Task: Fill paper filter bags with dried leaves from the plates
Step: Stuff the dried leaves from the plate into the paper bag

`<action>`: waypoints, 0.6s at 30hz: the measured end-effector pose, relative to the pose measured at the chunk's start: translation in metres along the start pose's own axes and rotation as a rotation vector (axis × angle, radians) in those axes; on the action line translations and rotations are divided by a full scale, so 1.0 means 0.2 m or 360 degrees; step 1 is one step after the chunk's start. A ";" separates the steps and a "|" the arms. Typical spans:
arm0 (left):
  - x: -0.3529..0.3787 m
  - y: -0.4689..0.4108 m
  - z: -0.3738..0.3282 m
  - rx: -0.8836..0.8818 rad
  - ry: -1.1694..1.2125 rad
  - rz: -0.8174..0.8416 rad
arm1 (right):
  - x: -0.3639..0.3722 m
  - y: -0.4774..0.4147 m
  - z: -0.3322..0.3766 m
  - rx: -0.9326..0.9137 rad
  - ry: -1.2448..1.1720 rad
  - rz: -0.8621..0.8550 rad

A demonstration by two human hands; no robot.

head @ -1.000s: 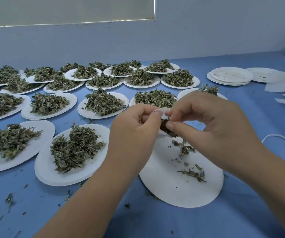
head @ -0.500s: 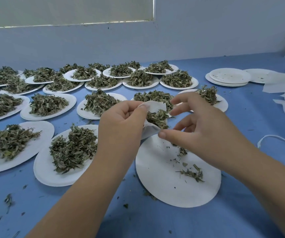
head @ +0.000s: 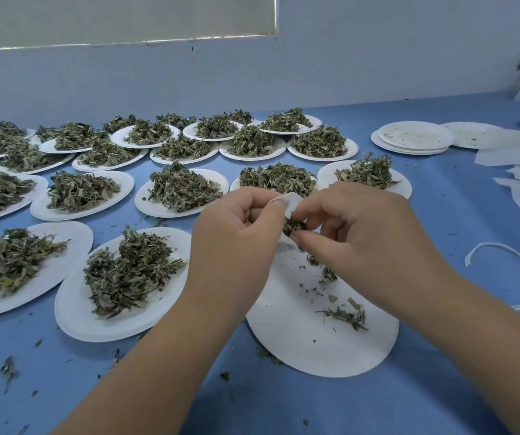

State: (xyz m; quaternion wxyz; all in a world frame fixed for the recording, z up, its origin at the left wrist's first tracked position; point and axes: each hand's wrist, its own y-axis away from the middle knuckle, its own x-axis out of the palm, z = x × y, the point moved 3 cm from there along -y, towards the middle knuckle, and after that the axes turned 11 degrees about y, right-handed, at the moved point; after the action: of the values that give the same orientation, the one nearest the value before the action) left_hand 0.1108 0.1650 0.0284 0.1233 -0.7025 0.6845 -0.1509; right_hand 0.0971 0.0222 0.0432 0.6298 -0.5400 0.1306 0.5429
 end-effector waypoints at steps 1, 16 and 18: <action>0.00 0.00 0.00 0.0015 -0.0009 0.0008 | 0.00 0.00 0.00 -0.0042 0.0065 -0.0027; -0.04 -0.01 0.00 -0.0168 0.0258 -0.0083 | -0.04 -0.01 -0.01 -0.0021 0.0134 -0.0016; -0.03 -0.01 0.00 -0.0155 0.0219 -0.0061 | -0.03 -0.01 -0.01 -0.0007 0.0165 0.0049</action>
State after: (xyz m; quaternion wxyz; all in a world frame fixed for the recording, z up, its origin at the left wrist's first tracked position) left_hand 0.1133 0.1707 0.0285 0.0389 -0.7086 0.6843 -0.1677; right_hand 0.0970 0.0182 0.0472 0.6126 -0.5667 0.1700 0.5241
